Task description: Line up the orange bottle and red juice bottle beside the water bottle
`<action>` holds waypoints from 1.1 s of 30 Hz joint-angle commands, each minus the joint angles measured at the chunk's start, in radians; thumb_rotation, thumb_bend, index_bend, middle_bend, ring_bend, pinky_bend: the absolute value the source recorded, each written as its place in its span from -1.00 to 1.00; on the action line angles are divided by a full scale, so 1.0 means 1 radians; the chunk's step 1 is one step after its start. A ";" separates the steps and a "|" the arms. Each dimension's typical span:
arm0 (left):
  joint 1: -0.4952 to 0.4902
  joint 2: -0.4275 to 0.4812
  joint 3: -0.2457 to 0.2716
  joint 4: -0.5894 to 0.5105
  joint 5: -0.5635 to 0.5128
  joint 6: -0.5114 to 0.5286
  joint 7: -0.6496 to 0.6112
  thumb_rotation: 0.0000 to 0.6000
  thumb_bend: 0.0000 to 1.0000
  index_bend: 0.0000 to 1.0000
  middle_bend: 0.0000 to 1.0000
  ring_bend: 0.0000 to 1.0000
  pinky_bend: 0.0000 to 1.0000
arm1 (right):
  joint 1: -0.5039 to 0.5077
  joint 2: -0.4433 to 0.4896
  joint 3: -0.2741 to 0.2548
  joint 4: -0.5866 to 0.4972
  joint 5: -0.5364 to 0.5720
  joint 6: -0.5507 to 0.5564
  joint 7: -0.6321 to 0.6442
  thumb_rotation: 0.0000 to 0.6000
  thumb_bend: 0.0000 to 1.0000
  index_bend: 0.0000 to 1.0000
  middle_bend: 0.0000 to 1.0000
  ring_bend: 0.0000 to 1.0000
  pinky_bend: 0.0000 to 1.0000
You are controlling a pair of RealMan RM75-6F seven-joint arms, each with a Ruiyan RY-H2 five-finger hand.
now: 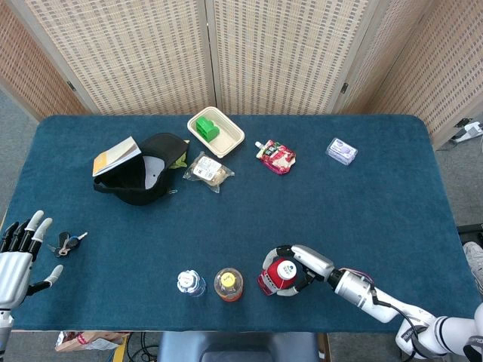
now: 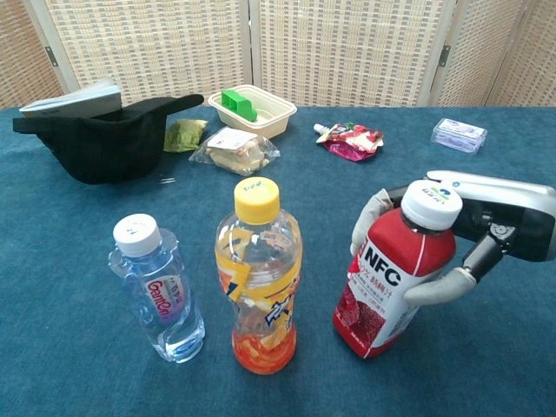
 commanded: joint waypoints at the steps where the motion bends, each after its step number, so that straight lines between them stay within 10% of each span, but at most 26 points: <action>1: 0.000 -0.001 0.000 0.000 -0.001 -0.001 0.002 1.00 -0.54 -1.00 -1.00 -1.00 -1.00 | 0.001 0.002 -0.003 0.001 0.007 -0.010 0.005 1.00 -0.70 -0.05 -0.27 -0.52 -0.53; 8: 0.000 -0.004 0.000 -0.001 -0.003 -0.001 0.006 1.00 -0.55 -1.00 -1.00 -1.00 -1.00 | 0.011 0.007 -0.011 0.008 -0.001 -0.026 -0.003 1.00 -0.70 -0.13 -0.30 -0.52 -0.53; 18: -0.001 -0.002 -0.001 -0.005 -0.003 0.000 0.014 1.00 -0.55 -1.00 -1.00 -1.00 -1.00 | 0.011 0.035 -0.016 -0.009 -0.022 0.013 -0.003 1.00 -0.70 -0.99 -0.80 -0.87 -0.74; 29: 0.000 0.002 -0.004 0.001 -0.012 -0.002 0.009 1.00 -0.55 -1.00 -1.00 -1.00 -1.00 | -0.062 0.216 0.004 -0.124 0.035 0.119 -0.171 1.00 -0.66 -1.00 -0.80 -0.94 -0.82; 33: -0.002 0.000 -0.009 0.005 -0.015 -0.001 0.010 1.00 -0.55 -1.00 -1.00 -1.00 -1.00 | -0.116 0.306 0.014 -0.180 0.114 0.133 -0.325 1.00 -0.53 -0.67 -0.71 -0.91 -0.82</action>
